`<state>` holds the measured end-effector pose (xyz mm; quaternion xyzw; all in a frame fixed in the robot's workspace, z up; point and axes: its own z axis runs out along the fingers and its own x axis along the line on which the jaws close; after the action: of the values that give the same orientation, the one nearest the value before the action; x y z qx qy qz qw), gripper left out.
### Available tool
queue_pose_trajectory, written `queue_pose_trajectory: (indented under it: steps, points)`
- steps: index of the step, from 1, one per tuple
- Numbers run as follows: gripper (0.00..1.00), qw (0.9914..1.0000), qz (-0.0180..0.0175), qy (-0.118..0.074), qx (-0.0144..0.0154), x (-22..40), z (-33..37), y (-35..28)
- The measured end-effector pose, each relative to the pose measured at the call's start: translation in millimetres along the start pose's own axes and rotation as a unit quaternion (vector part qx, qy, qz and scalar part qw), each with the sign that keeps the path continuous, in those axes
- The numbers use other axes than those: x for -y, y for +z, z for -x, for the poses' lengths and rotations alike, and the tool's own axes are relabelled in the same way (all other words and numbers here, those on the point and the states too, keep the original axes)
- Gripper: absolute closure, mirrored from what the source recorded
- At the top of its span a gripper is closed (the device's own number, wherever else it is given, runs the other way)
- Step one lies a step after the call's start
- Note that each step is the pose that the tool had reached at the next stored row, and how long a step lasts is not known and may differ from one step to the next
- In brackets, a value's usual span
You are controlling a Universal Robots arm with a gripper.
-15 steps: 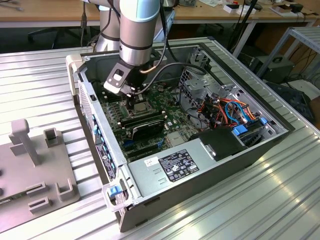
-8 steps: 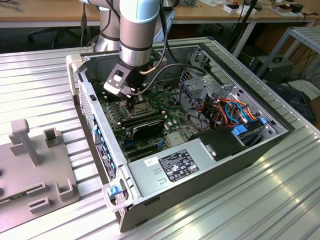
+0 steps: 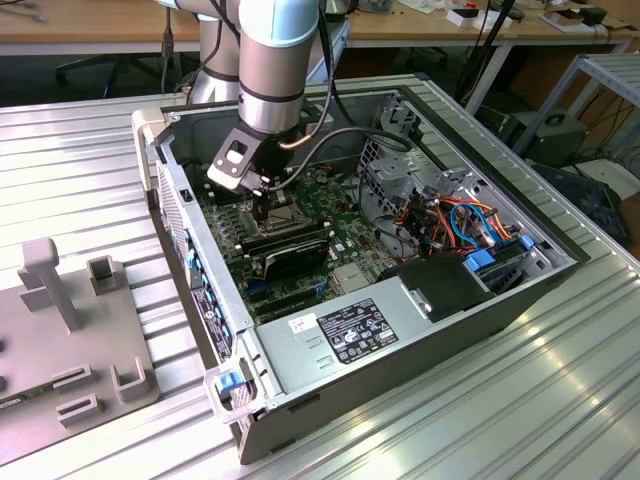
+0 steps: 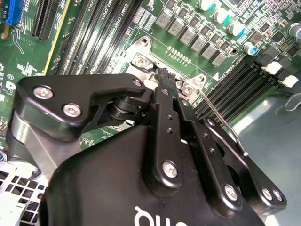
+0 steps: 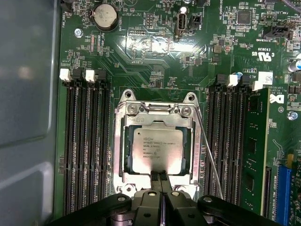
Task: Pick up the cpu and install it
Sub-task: 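Close the cpu cover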
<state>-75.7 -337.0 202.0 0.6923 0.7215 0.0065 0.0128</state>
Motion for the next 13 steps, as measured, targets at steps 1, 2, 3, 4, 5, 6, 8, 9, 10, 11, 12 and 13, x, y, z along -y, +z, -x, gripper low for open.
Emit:
queue_pose_trajectory:
  steps: [1, 2, 3, 4, 5, 6, 8, 9, 10, 11, 12, 13]
  points:
    - [0.89, 1.0, 0.0, 0.0, -0.0001, 0.0, 0.0, 0.1]
    - [0.89, 1.0, 0.0002, 0.0, -0.0002, 0.0, -0.1, 0.3]
    - [0.89, 1.0, 0.0002, 0.0, -0.0003, -0.1, -0.1, 0.3]
    - [0.89, 1.0, 0.0002, 0.0, -0.0003, -0.1, -0.1, 0.3]
    - [0.89, 1.0, 0.0003, 0.0, -0.0004, -0.1, -0.1, 0.3]
    - [0.89, 1.0, 0.0003, 0.0, -0.0004, -0.1, -0.1, -0.2]
    - [0.89, 1.0, 0.0009, 0.0, -0.0017, -0.4, -0.5, -3.9]
    - [0.89, 1.0, 0.0007, 0.0, -0.001, -0.5, -0.3, -5.9]
    - [0.89, 1.0, 0.0004, 0.0, -0.0005, -0.5, -0.1, -8.6]
    - [0.89, 1.0, 0.0004, 0.0, -0.0005, -0.5, -0.1, -10.3]
    - [0.89, 1.0, 0.0003, 0.0, -0.0005, -0.6, 0.0, -11.9]
    - [0.89, 1.0, 0.0003, 0.0, -0.0004, -0.7, 0.0, -16.1]
